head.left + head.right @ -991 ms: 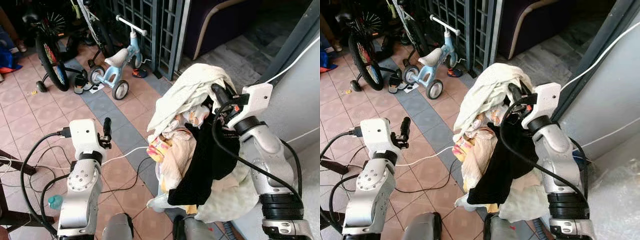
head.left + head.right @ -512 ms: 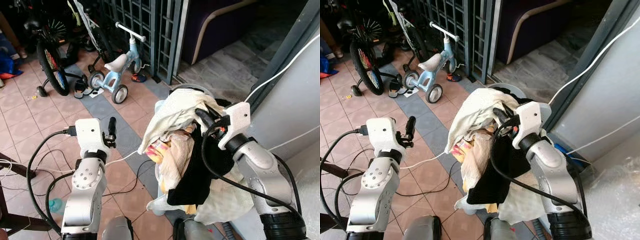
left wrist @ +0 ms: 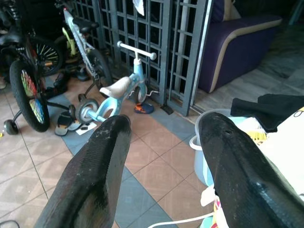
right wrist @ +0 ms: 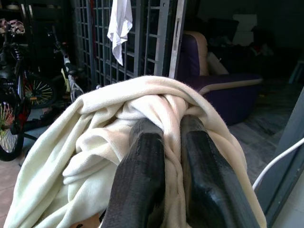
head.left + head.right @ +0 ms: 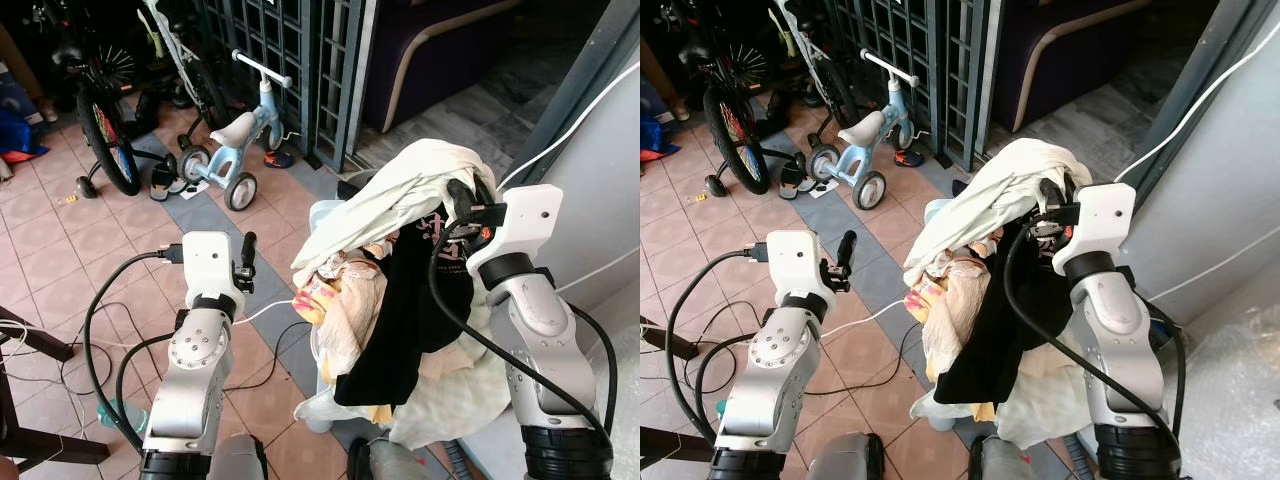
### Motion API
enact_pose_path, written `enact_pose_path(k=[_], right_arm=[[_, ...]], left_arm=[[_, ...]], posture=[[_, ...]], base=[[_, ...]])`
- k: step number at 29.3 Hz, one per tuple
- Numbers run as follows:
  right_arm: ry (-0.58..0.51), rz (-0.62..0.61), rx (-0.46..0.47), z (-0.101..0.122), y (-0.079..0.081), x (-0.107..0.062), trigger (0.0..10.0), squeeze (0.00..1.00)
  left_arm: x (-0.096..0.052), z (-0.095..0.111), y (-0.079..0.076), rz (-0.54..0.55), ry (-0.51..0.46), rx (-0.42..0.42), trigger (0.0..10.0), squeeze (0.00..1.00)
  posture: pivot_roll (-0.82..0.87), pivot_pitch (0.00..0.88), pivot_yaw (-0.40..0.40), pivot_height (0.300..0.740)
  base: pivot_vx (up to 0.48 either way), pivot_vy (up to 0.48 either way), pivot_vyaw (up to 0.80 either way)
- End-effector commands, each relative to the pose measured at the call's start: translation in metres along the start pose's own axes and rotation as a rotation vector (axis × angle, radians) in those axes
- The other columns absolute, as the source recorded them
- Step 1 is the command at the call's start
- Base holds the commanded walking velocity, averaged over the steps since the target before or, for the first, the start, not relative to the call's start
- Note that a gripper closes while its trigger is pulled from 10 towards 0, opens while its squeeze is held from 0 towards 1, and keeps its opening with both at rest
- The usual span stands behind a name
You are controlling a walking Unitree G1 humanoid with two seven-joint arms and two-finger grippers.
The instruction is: Clothes washing
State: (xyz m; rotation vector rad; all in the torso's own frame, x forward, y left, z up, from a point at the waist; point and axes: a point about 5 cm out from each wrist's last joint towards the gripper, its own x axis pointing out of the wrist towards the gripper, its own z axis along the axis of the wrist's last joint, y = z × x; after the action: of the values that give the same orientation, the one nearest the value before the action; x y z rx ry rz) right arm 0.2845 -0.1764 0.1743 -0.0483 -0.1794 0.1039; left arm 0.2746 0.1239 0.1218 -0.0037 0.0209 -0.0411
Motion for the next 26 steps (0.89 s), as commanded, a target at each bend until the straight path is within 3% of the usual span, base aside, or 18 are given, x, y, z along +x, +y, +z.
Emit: enact_pose_path(k=[1,15,26], right_arm=[[-0.003,-0.043,-0.010,0.003,-0.006,0.003,10.0,0.00],[-0.040,-0.048,-0.062,0.009,-0.007,0.017,10.0,0.00],[-0.030,-0.028,-0.049,0.005,0.001,0.018,10.0,0.00]], left_arm=[[-0.001,0.002,-0.004,-0.035,-0.020,-0.001,10.0,0.00],[-0.007,-0.011,-0.006,0.007,0.044,-0.024,10.0,0.00],[-0.008,-0.011,-0.004,0.010,0.049,-0.020,10.0,0.00]], posture=[[-0.03,0.077,0.006,0.740],[-0.01,0.062,-0.010,0.740],[0.00,0.074,-0.001,0.740]], base=[[0.000,0.000,-0.80],[0.000,-0.072,-0.76],[-0.138,-0.302,0.00]])
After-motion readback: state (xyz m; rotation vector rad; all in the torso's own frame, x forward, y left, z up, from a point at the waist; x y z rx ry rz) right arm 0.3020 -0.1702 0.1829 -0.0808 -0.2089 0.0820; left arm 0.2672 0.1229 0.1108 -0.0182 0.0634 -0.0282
